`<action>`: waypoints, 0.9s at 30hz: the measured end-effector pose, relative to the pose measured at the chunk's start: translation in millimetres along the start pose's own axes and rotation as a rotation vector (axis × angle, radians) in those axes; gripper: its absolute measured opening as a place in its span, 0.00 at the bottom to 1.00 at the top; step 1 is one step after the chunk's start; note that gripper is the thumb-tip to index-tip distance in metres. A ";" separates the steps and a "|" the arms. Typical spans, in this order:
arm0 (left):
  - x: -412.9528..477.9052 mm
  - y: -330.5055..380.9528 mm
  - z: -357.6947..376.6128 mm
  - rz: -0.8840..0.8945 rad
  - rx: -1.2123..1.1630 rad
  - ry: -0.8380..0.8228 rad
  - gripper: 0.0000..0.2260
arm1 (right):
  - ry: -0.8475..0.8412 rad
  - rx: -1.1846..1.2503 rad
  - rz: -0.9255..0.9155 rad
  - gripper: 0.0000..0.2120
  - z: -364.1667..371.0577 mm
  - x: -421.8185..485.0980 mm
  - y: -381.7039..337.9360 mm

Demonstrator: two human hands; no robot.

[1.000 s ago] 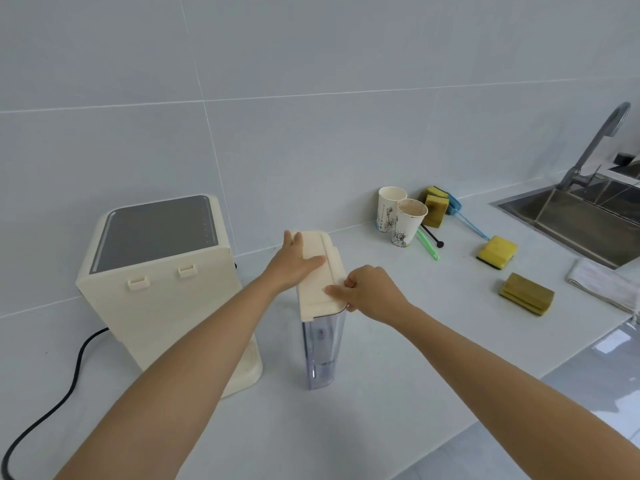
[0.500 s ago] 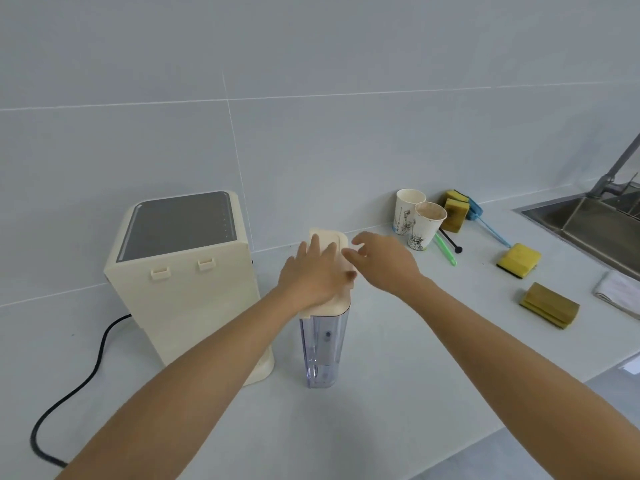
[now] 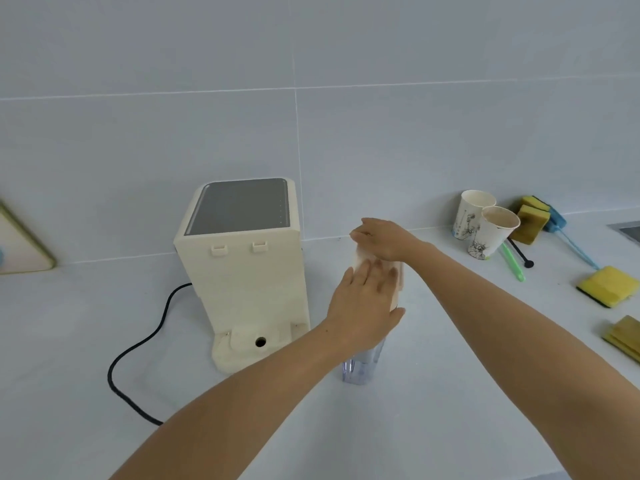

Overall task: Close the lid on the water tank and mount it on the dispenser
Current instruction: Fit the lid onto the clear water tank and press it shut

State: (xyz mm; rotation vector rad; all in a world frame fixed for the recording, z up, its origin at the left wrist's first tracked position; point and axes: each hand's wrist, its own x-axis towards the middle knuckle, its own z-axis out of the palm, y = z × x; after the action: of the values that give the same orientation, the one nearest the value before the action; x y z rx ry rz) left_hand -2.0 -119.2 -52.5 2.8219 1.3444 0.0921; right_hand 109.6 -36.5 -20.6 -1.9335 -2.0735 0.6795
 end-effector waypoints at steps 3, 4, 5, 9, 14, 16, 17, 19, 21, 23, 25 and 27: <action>-4.7 -1.5 3.2 0.008 0.122 0.098 0.27 | 0.027 -0.018 -0.019 0.17 1.0 2.2 2.3; -6.4 -2.6 2.7 0.014 0.167 0.129 0.27 | 0.042 -0.030 -0.026 0.16 2.2 1.9 4.0; -8.2 -3.9 2.4 0.023 0.209 0.167 0.26 | 0.059 -0.039 -0.030 0.15 3.8 1.9 6.0; -9.8 -14.6 2.8 0.097 0.259 0.282 0.25 | 0.117 -0.049 -0.025 0.17 8.6 3.5 11.6; -15.3 -34.6 -2.3 0.195 0.202 0.299 0.24 | 0.145 -0.058 0.058 0.17 9.5 -1.2 15.9; -15.6 -43.6 -2.9 0.254 0.122 0.208 0.26 | 0.163 -0.060 0.103 0.17 9.5 -4.1 18.9; -14.1 -50.4 -1.4 0.273 0.090 0.141 0.27 | 0.163 -0.077 0.124 0.17 9.6 -6.3 20.2; -14.0 -63.0 -0.6 0.255 0.060 0.045 0.26 | 0.165 -0.131 0.153 0.17 9.9 -11.2 22.4; -13.9 -75.1 2.8 0.267 0.086 0.038 0.26 | 0.183 -0.143 0.186 0.17 10.2 -18.4 25.2; -13.6 -86.2 3.5 0.281 0.090 0.021 0.26 | 0.176 -0.131 0.209 0.17 12.0 -25.5 29.3; -14.0 -97.4 3.4 0.268 0.087 0.036 0.26 | 0.193 -0.087 0.234 0.16 14.0 -31.3 32.6; -15.0 -106.6 3.4 0.222 0.052 0.045 0.26 | 0.249 0.010 0.292 0.15 14.2 -38.9 31.4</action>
State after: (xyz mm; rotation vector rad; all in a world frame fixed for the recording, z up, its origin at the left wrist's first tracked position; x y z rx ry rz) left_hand -93.9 -63.7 -60.7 3.0197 1.0504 0.1257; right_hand 134.7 -76.6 -42.2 -2.2112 -1.6587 0.4712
